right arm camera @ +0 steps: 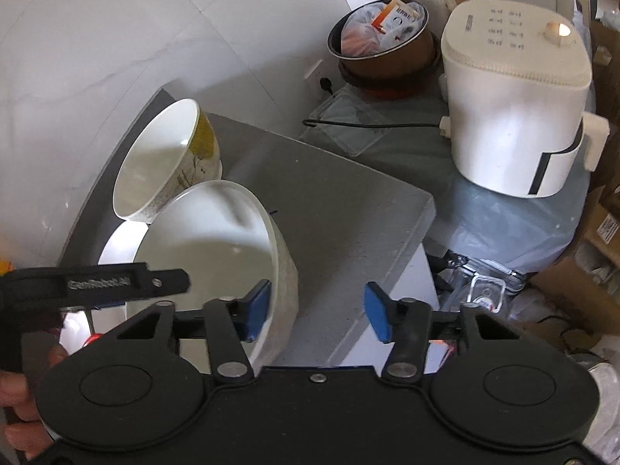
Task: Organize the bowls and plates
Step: 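Close both grippers on the rim of the large cream bowl, then lift the large cream bowl with both grippers over the red bowl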
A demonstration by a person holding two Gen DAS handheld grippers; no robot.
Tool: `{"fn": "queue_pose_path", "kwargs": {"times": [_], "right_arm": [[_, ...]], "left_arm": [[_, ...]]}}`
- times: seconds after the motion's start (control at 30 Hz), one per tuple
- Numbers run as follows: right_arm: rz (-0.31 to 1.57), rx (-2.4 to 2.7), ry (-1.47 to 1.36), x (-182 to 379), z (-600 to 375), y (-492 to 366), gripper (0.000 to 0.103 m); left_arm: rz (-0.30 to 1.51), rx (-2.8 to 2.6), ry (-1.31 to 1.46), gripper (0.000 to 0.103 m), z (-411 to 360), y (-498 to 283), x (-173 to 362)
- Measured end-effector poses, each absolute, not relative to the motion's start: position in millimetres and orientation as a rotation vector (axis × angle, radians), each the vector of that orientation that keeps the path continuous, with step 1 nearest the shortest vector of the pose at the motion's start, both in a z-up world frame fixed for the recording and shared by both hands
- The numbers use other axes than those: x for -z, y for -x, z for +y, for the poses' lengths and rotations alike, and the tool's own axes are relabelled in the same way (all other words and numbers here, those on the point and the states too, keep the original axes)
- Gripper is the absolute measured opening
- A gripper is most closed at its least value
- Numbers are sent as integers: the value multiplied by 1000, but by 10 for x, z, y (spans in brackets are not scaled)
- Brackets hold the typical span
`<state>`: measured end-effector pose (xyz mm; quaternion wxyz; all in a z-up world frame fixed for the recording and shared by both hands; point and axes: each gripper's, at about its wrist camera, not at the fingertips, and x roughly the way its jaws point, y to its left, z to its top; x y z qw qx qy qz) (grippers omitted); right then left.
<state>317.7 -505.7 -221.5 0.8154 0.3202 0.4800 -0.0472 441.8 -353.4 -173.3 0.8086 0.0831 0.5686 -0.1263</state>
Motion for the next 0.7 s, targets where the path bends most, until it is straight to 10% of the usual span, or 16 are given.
{"fn": "queue_pose_path", "kwargs": {"times": [0.23, 0.43, 0.7], "right_arm": [[1079, 94, -712, 2366, -4935, -3289, 37], [1093, 66, -739, 2424, -4885, -3340, 17], [1067, 98, -730, 2371, -4825, -3314, 16]], "left_arm": [[1271, 276, -164, 59, -3586, -4558, 1919], [1309, 254, -104, 44, -3489, -4648, 2013], [1335, 233, -53, 25, -3382, -4725, 2039]]}}
